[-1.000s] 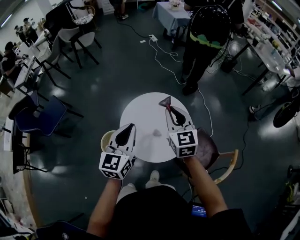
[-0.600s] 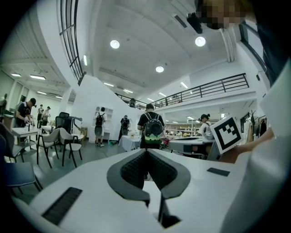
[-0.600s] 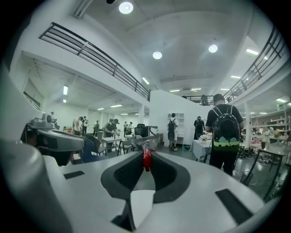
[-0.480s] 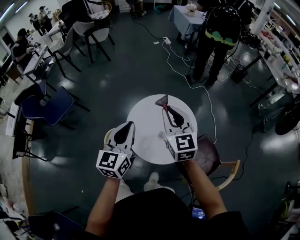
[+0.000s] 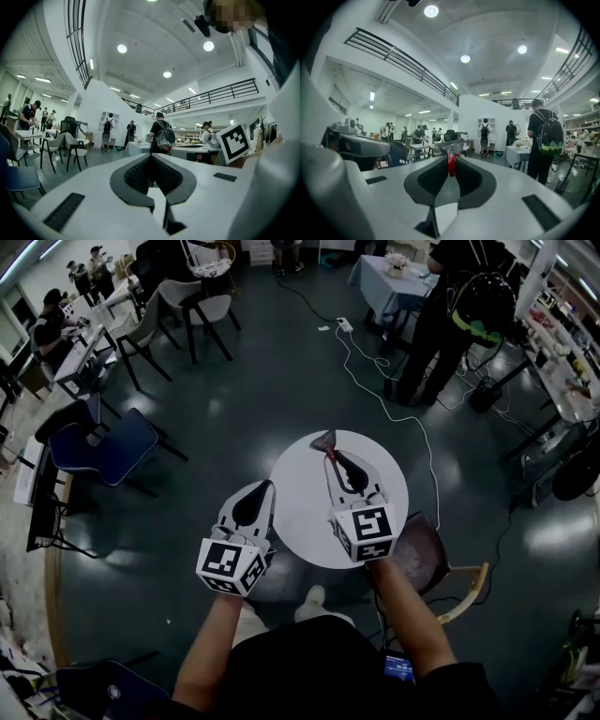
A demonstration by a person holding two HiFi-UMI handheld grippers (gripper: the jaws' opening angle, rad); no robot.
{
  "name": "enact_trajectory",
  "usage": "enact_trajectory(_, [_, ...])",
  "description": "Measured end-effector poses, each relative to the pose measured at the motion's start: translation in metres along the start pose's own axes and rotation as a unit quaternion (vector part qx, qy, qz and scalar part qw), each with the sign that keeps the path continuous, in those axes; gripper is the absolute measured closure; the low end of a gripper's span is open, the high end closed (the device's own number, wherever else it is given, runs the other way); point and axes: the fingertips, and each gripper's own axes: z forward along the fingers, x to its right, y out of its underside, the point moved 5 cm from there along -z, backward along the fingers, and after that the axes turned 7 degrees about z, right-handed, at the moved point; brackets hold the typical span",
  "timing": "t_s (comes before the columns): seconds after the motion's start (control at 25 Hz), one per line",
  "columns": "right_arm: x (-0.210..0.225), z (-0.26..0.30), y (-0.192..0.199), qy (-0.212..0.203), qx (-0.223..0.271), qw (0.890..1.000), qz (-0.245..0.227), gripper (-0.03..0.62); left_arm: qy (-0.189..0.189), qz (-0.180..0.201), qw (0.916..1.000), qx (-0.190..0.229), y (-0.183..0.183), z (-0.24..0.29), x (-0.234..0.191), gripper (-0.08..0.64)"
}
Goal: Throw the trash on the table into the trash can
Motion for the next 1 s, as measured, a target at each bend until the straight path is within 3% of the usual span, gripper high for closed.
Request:
enact_trajectory(0.2, [-0.037,0.021,0.002,-0.01,-0.002,1.0,0.0,0.532,0.004,-0.004,0.9999,0.016,-0.006,-0.02,-0.031,0.545])
enact_trajectory(0.52, [-0.117,0.072,-0.011,-0.017,-0.008,1.0,0.004,0.532,0.006,-0.007,0.9999,0.007,-0.01,-0.053,-0.113,0.545])
enact_trajectory(1.0, [-0.181,0.137,0.025,-0.021,-0.038,0.999,0.015,0.532,-0.001,-0.022,0.9995,-0.024,0.024,-0.078,-0.197,0.545])
